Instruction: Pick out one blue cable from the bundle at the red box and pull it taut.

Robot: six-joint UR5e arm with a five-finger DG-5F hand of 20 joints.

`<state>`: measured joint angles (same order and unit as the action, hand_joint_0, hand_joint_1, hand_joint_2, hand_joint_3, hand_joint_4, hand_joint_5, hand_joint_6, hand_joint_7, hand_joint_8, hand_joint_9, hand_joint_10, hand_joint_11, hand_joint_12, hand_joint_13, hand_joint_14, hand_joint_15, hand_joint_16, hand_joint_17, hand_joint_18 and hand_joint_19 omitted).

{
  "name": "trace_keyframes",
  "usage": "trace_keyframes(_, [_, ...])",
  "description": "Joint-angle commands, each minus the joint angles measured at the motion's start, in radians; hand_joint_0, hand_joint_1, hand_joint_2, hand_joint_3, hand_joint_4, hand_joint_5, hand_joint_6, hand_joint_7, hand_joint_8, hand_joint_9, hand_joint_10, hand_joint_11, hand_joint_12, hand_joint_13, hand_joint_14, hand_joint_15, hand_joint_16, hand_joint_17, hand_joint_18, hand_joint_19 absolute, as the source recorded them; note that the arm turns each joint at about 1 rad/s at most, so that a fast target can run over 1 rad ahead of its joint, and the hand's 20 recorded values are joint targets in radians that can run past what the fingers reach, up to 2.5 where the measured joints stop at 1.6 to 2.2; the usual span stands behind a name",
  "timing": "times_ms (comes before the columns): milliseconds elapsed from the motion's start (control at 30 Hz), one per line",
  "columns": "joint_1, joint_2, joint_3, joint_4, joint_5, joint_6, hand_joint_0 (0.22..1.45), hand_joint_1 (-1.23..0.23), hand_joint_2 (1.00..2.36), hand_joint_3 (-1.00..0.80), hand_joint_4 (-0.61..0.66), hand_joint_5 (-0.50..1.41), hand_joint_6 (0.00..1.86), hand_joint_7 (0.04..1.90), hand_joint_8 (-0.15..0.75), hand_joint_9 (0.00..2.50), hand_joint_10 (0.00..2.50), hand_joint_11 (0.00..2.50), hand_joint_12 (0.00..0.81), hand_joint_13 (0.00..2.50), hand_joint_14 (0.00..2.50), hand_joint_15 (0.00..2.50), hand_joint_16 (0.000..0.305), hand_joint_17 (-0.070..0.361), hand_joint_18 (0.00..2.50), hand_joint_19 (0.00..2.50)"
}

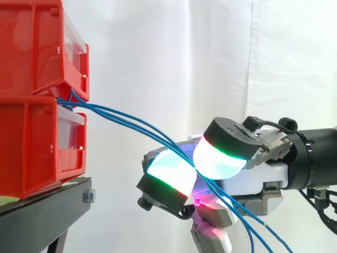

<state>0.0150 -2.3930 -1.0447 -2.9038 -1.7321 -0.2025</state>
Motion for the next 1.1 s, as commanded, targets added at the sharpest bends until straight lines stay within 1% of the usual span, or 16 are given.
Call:
trace_keyframes(0, [0.000,0.000,0.000,0.000,0.000,0.000,0.62,-0.65,1.00,-0.50,-0.06,-0.07,0.87,1.03,0.309,1.37,0.02,0.59,0.390,1.20,0.02,0.62,0.050,0.112,0.93,0.82])
trace_keyframes(67, [0.000,0.000,0.000,0.000,0.000,0.000,0.62,-0.65,1.00,-0.50,-0.06,-0.07,0.86,1.04,0.299,1.37,0.02,0.58,0.392,1.20,0.02,0.62,0.050,0.113,0.94,0.83])
trace_keyframes(133, [0.000,0.000,0.000,0.000,0.000,0.000,0.62,-0.61,1.00,-0.45,-0.03,-0.07,0.84,1.03,0.300,1.37,0.02,0.58,0.397,1.20,0.02,0.62,0.051,0.114,0.94,0.84])
trace_keyframes(233, [0.002,0.000,0.000,0.000,0.000,0.000,0.63,-0.57,1.01,-0.43,-0.01,-0.07,0.83,1.05,0.296,1.37,0.02,0.58,0.399,1.21,0.02,0.63,0.051,0.115,0.94,0.85])
trace_keyframes(433, [0.002,0.000,0.000,0.000,0.000,0.000,0.63,-0.52,1.01,-0.41,0.03,-0.07,0.82,1.06,0.314,1.36,0.02,0.57,0.405,1.21,0.02,0.63,0.053,0.118,0.94,0.86])
trace_keyframes(567, [0.003,0.000,0.000,0.000,0.002,0.000,0.63,-0.52,1.01,-0.41,0.04,-0.07,0.82,1.08,0.318,1.36,0.02,0.58,0.412,1.21,0.02,0.63,0.053,0.119,0.94,0.84])
trace_keyframes(667, [0.003,0.000,0.000,0.002,0.002,0.000,0.63,-0.56,1.01,-0.39,0.05,-0.07,0.83,1.11,0.328,1.37,0.02,0.59,0.412,1.21,0.02,0.63,0.053,0.119,0.95,0.84])
trace_keyframes(733, [0.003,0.000,-0.001,0.002,0.002,0.000,0.63,-0.62,1.01,-0.34,0.06,-0.06,0.85,1.13,0.335,1.38,0.02,0.60,0.406,1.21,0.02,0.63,0.052,0.118,0.97,0.83])
trace_keyframes(867, [0.005,0.000,-0.001,0.002,0.002,0.000,0.61,-0.66,1.02,-0.26,0.07,-0.06,0.86,1.14,0.332,1.43,0.02,0.61,0.406,1.23,0.02,0.63,0.052,0.116,0.97,0.84])
trace_keyframes(967, [0.005,0.000,0.000,0.003,0.002,0.000,0.61,-0.57,1.02,-0.24,0.08,-0.05,0.85,1.11,0.331,1.44,0.02,0.52,0.408,1.26,0.02,0.62,0.054,0.122,1.00,0.85])
trace_keyframes(1000, [0.005,0.000,0.000,0.002,0.002,0.000,0.61,-0.57,1.02,-0.23,0.09,-0.05,0.84,1.14,0.332,1.43,0.02,0.53,0.415,1.26,0.02,0.62,0.055,0.125,1.01,0.85])
trace_keyframes(1067, [0.005,0.000,0.000,0.002,0.002,0.000,0.60,-0.56,1.02,-0.21,0.09,-0.04,0.83,1.13,0.338,1.43,0.02,0.53,0.422,1.26,0.02,0.62,0.057,0.128,1.02,0.84])
